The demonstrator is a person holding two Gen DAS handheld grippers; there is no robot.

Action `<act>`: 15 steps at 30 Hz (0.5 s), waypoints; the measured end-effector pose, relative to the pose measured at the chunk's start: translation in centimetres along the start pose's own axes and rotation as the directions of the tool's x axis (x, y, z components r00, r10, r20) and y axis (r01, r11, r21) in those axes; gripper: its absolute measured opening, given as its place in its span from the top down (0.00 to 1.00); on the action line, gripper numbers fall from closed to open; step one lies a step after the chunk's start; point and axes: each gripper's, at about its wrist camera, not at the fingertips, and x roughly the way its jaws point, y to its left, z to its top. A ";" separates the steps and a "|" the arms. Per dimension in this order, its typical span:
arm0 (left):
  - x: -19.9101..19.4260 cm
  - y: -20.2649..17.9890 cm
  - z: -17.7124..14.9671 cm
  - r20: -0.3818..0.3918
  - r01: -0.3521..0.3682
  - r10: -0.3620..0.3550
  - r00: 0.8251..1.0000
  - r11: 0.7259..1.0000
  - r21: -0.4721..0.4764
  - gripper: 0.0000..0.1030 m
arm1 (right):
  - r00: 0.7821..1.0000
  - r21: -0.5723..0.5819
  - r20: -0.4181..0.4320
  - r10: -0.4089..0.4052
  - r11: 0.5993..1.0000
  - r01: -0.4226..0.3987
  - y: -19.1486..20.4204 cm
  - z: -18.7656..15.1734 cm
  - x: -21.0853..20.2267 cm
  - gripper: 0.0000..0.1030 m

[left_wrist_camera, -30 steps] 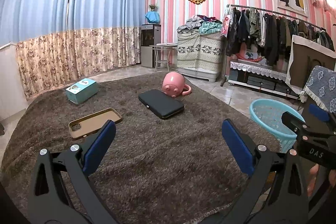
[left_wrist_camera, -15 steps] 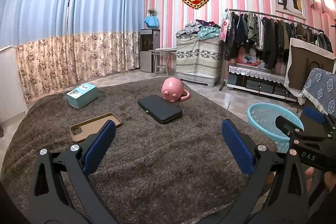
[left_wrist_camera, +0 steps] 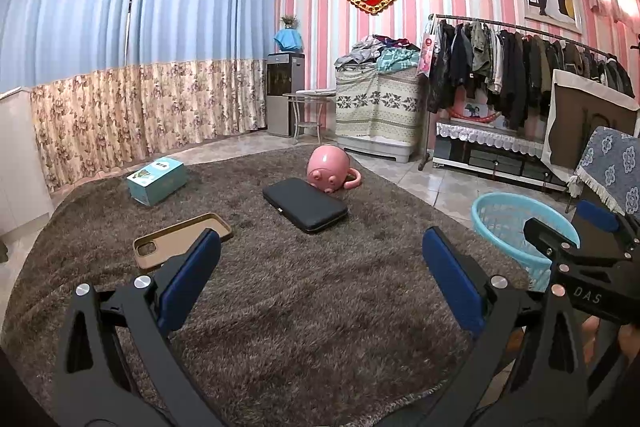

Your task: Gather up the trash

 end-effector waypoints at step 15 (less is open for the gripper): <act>-0.1 0.1 0.0 0.005 -0.005 0.005 1.000 1.000 0.004 0.05 | 1.000 0.002 0.004 0.001 1.000 -0.001 -0.3 0.0 -0.1 0.04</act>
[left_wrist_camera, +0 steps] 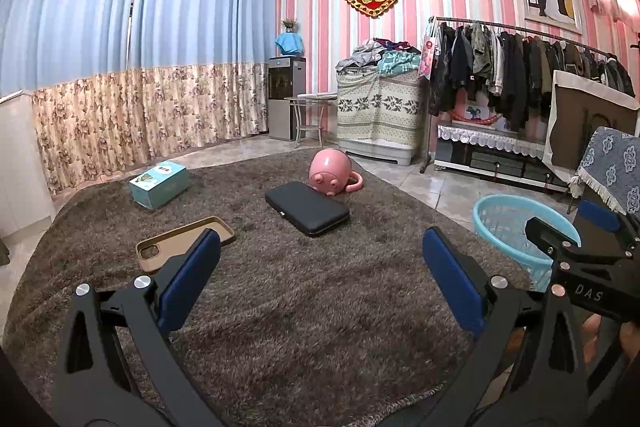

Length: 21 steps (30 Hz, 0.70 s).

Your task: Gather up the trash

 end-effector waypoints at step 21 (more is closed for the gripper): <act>0.0 0.2 0.0 0.001 -0.002 0.002 1.000 1.000 -0.002 0.05 | 1.000 -0.005 0.002 -0.003 1.000 0.003 0.0 0.2 0.0 0.04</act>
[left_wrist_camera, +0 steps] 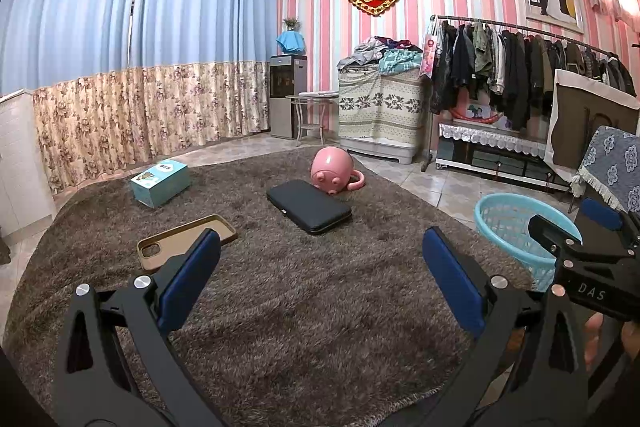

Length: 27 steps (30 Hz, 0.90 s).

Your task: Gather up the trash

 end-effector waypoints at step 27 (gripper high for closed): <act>0.1 -0.1 0.0 -0.001 -0.013 0.013 1.000 1.000 -0.004 0.05 | 1.000 -0.004 0.005 0.000 1.000 0.000 -0.2 0.3 -0.3 0.04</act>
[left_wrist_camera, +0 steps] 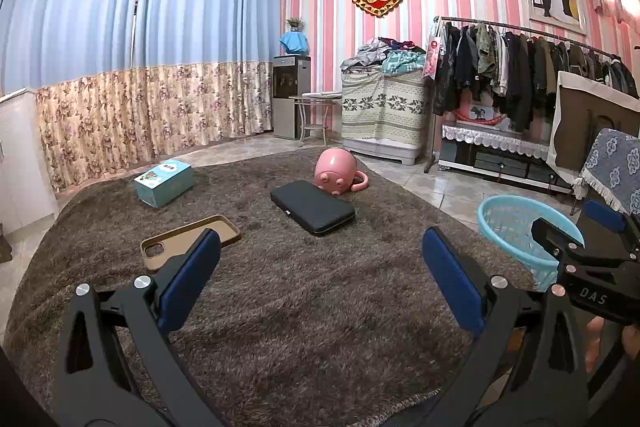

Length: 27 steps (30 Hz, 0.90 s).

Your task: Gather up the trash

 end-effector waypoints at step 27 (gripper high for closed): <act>0.0 -0.2 0.0 0.000 -0.002 0.002 1.000 1.000 0.000 0.05 | 1.000 0.000 -0.001 0.001 1.000 -0.001 -0.1 -0.1 0.0 0.04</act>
